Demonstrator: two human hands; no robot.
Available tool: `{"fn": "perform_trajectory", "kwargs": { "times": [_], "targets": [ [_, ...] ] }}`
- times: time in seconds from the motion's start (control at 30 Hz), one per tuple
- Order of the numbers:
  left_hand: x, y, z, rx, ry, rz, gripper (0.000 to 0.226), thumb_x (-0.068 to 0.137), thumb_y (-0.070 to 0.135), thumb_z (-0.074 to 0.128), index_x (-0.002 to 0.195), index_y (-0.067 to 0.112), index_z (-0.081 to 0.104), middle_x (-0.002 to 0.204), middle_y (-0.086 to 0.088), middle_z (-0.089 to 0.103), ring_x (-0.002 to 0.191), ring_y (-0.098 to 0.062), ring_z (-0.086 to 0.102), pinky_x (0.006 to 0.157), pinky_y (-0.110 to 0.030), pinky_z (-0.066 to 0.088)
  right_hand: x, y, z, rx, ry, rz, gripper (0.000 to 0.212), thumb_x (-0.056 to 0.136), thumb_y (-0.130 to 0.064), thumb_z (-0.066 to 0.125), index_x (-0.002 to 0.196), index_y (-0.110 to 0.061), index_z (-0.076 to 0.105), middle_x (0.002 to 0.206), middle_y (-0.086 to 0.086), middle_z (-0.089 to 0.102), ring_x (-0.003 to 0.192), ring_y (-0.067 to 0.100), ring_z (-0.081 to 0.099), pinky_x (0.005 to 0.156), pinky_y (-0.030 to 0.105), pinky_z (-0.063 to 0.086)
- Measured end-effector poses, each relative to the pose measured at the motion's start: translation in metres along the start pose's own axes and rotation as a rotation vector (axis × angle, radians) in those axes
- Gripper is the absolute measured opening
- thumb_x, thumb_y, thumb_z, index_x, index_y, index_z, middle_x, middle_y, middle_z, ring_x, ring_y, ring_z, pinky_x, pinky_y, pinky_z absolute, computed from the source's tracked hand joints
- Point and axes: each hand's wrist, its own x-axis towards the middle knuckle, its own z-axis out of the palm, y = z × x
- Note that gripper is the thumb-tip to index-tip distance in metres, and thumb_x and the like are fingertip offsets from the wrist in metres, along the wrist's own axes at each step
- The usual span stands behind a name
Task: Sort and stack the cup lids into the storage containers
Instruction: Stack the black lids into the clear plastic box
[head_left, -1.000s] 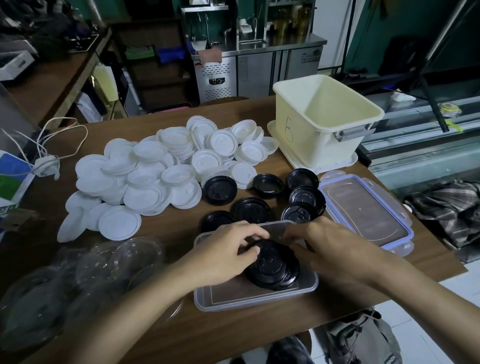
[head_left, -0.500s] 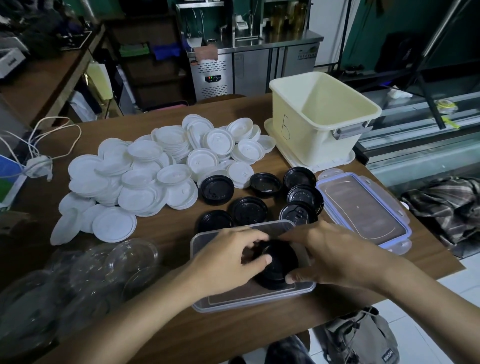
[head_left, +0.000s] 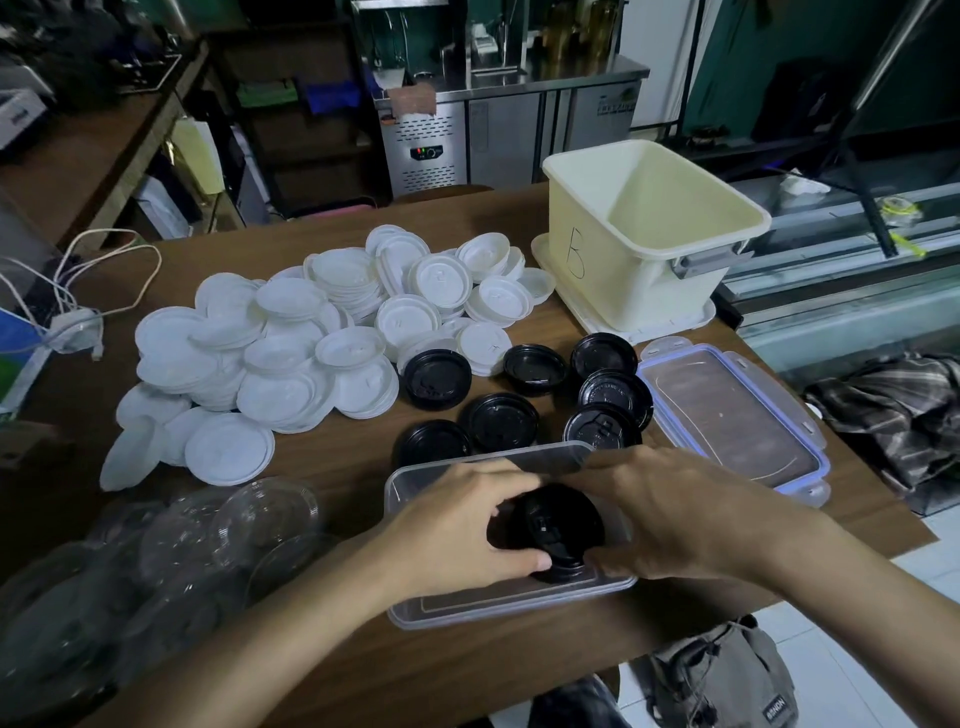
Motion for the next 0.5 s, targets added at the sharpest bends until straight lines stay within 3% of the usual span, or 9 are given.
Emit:
{"fn": "perform_trajectory", "kwargs": {
  "times": [0.3, 0.5],
  "targets": [
    [0.002, -0.005, -0.002, -0.03, -0.044, -0.067, 0.072, 0.081, 0.04, 0.088, 0.146, 0.032, 0.058, 0.125, 0.025, 0.059, 0.109, 0.01, 0.057, 0.094, -0.012, 0.051, 0.006, 0.004, 0.007, 0.075, -0.022, -0.009, 0.058, 0.083, -0.064, 0.071, 0.134, -0.041, 0.056, 0.127, -0.022, 0.056, 0.11, 0.011, 0.061, 0.088, 0.034, 0.052],
    [0.004, -0.011, 0.005, 0.04, -0.046, -0.062, 0.073, 0.078, 0.048, 0.088, 0.143, 0.031, 0.059, 0.126, 0.024, 0.06, 0.111, 0.003, 0.058, 0.095, -0.025, 0.055, 0.013, 0.007, 0.009, 0.051, -0.067, 0.011, 0.056, 0.08, -0.062, 0.075, 0.127, -0.036, 0.061, 0.123, -0.017, 0.062, 0.11, 0.012, 0.062, 0.09, 0.036, 0.052]
  ]
}}
